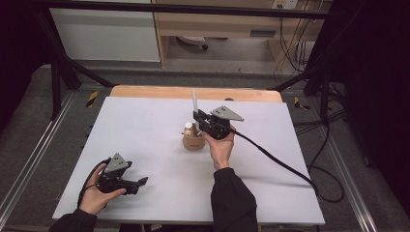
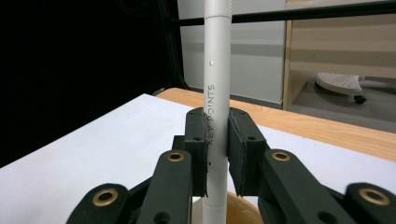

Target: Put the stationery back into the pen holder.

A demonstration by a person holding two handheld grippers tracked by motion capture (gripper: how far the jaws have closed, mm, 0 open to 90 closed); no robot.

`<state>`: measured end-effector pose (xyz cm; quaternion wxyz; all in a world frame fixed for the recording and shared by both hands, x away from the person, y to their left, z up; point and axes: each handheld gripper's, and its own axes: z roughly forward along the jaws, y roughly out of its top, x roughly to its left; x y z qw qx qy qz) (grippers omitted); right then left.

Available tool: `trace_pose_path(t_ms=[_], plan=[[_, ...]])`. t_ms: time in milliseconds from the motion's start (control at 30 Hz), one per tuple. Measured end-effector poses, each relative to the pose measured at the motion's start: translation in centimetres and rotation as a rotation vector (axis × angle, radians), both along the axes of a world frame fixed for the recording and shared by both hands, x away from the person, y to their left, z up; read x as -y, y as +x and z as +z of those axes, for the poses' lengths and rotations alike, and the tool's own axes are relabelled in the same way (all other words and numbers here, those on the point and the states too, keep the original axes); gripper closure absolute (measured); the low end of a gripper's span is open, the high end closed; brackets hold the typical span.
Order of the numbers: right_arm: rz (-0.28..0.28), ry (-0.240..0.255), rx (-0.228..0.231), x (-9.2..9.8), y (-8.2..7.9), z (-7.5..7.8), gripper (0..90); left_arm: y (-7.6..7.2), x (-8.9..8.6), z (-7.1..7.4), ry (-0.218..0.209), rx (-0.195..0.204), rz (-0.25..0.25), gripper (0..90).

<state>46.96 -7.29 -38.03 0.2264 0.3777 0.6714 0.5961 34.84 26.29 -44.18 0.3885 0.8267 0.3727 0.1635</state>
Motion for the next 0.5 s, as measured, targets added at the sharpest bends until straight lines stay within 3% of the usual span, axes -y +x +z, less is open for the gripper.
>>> trace_pose_path(t_ms=[500], plan=[[0.009,-0.009,-0.046,-0.9,0.7,-2.5,78.9,0.0,-0.1,-0.1,0.002,-0.003,0.001,12.0]])
